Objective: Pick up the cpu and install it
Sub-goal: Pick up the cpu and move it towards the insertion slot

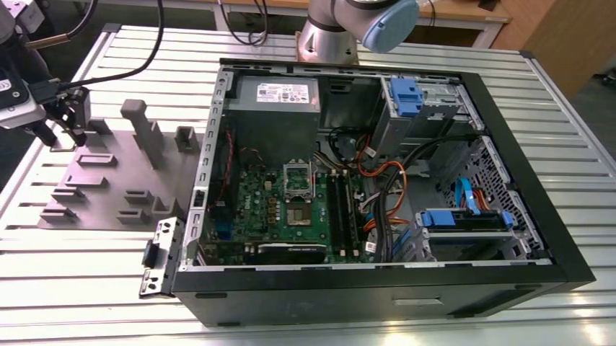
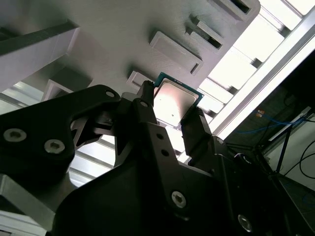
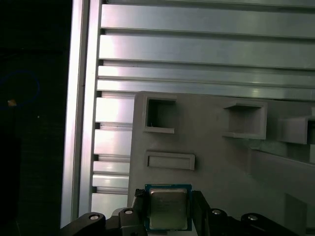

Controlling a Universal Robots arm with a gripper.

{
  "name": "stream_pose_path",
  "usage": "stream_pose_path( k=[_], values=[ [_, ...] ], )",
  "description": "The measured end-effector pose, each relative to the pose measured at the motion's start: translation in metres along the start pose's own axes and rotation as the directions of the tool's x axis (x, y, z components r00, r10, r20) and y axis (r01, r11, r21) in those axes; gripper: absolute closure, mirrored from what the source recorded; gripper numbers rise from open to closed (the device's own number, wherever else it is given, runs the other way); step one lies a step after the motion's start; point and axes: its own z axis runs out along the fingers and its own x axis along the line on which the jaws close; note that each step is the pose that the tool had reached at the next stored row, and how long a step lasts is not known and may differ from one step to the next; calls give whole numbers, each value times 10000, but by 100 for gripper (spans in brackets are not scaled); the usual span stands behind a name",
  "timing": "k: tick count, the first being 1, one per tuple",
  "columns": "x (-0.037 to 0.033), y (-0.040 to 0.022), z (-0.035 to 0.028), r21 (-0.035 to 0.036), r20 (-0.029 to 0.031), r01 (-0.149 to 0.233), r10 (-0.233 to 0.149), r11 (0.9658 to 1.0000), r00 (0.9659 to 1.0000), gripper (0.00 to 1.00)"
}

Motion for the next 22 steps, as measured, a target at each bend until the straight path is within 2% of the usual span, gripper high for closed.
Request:
stream_pose_path(
  k=[9, 22],
  values=[
    [0, 0, -1, 0, 0, 0, 0, 10000, 10000, 53],
    [0, 6, -72, -1, 3, 0, 0, 10000, 10000, 53]
  ],
)
